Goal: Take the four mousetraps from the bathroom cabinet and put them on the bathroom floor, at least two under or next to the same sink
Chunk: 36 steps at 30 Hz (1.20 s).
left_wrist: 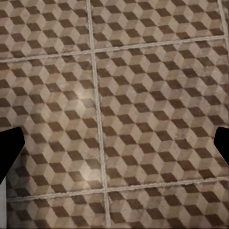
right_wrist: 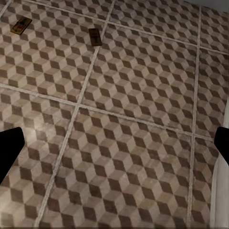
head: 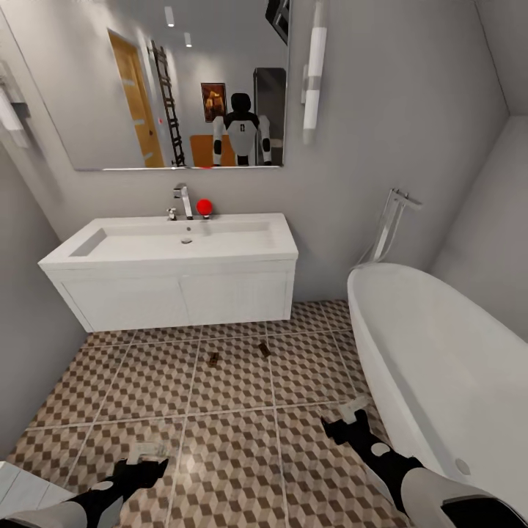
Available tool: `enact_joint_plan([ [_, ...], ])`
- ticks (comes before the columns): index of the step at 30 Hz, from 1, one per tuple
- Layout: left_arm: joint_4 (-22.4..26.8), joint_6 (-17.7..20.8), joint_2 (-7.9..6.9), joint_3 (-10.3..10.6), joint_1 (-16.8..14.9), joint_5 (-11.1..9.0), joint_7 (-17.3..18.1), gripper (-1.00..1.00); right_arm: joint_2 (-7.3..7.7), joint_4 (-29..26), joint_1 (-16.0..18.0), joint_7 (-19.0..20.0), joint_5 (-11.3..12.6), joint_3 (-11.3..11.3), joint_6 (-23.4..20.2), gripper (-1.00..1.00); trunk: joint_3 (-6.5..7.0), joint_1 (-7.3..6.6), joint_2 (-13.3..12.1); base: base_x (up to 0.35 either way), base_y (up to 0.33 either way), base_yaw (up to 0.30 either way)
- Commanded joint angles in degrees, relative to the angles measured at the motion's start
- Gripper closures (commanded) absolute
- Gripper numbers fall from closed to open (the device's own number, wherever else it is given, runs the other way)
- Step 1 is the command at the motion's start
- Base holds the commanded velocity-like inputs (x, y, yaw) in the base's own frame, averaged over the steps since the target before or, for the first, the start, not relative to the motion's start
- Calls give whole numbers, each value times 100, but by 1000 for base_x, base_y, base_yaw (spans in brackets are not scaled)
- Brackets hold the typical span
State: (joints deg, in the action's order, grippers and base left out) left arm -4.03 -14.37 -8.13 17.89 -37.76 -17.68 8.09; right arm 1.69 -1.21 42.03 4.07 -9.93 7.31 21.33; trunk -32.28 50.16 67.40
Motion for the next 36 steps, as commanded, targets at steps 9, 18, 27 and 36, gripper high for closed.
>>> enact_joint_plan([
  [9,-25,-49,-81,41,275,-54,148,-100,44,-1,-204,6,24,43,97,-100,-5,0,3,0,0,0],
  [18,-21,-150,-73,47,489,-52,157,-100,110,7,-383,8,47,43,298,-100,-5,0,3,0,0,0],
  [27,-22,-211,28,48,626,-52,140,-100,269,7,-659,36,262,43,532,-100,-5,0,3,0,0,0],
  [36,-26,-215,55,48,674,-52,132,-100,353,15,-963,61,382,46,829,-100,-5,0,3,0,0,0],
])
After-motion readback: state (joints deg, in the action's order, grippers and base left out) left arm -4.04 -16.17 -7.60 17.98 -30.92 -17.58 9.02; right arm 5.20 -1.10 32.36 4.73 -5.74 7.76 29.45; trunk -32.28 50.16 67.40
